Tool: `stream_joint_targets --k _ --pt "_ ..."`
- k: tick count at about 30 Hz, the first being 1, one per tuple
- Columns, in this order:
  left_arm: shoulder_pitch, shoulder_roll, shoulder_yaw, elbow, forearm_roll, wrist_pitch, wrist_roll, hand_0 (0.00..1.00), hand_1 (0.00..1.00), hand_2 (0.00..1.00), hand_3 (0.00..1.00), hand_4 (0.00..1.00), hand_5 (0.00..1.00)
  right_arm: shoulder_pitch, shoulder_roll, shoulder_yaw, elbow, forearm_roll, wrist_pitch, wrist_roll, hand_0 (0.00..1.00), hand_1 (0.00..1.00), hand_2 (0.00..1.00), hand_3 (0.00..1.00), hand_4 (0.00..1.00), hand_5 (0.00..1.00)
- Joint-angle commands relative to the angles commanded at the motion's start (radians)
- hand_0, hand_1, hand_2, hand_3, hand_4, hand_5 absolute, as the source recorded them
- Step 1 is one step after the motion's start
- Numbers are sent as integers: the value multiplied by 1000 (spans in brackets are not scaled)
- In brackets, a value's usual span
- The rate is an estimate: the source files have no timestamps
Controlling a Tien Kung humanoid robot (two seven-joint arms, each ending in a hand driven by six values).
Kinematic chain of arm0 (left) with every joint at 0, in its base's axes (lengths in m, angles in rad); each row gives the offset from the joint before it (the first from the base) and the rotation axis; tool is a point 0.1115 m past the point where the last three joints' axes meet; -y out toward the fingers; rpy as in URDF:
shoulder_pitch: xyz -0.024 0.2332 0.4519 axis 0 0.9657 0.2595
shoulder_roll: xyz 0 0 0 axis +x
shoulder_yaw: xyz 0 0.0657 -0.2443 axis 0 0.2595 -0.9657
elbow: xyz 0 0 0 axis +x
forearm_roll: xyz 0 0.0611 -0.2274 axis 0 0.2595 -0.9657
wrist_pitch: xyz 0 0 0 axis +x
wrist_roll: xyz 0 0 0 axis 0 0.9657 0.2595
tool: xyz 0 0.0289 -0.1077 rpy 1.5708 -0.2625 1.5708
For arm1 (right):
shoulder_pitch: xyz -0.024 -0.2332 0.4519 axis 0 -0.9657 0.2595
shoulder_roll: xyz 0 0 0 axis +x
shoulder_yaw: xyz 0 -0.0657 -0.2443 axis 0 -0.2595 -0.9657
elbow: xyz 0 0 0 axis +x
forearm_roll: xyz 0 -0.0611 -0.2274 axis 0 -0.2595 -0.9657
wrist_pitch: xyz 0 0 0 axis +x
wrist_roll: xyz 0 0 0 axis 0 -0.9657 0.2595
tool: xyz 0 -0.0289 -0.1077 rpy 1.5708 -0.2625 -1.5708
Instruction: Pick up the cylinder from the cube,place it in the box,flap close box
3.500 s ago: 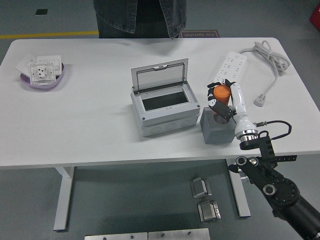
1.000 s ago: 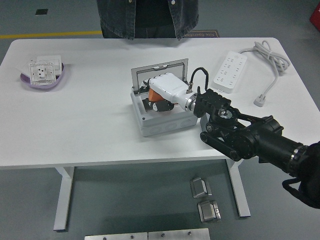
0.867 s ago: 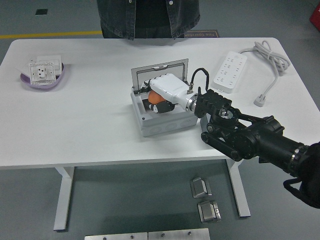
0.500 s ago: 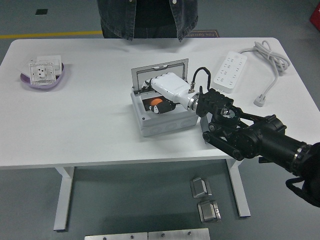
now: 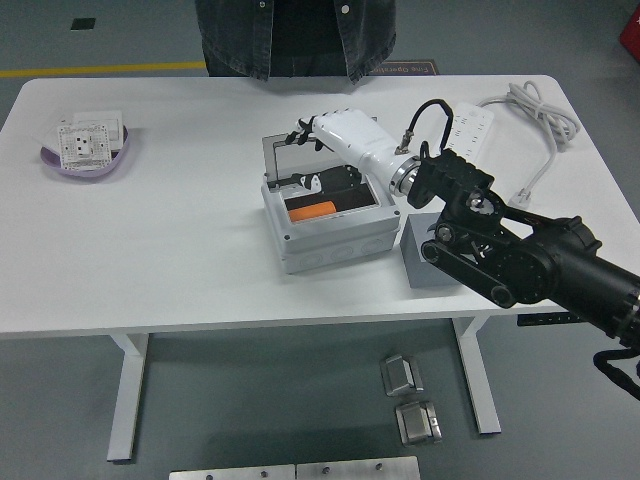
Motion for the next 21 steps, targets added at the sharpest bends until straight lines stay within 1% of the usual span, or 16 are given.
stream_joint_targets --k 4,5,9,10,11,16,17,21 --pt "-3 3 7 0 -6 0 0 634 596 562 592 474 84 39 23 58 -80 11 10 12 488 487 627 686 757 349" --pt "-3 5 10 0 -9 0 0 635 595 563 591 471 86 50 32 71 -102 15 14 14 479 472 626 686 759 358" --pt "-5 9 18 0 -16 1 1 635 595 563 591 471 86 85 72 114 -196 25 33 17 479 472 626 686 759 358" --pt "-5 10 18 0 -15 0 1 635 595 563 591 471 86 92 82 121 -221 27 35 18 479 472 626 686 759 358" --pt "-6 12 17 0 -13 0 2 635 593 562 590 465 85 97 94 129 -245 29 37 20 490 494 630 688 765 362" --pt "-13 18 33 0 -22 0 3 635 593 562 590 465 85 108 143 141 -352 44 32 35 490 494 630 688 765 362" --pt "-16 20 41 0 -29 1 2 635 591 558 589 464 85 107 152 139 -377 50 29 39 659 653 694 739 870 613" --pt "-23 21 58 0 -43 2 2 635 591 558 589 464 85 100 177 123 -434 71 20 50 659 653 694 739 870 613"
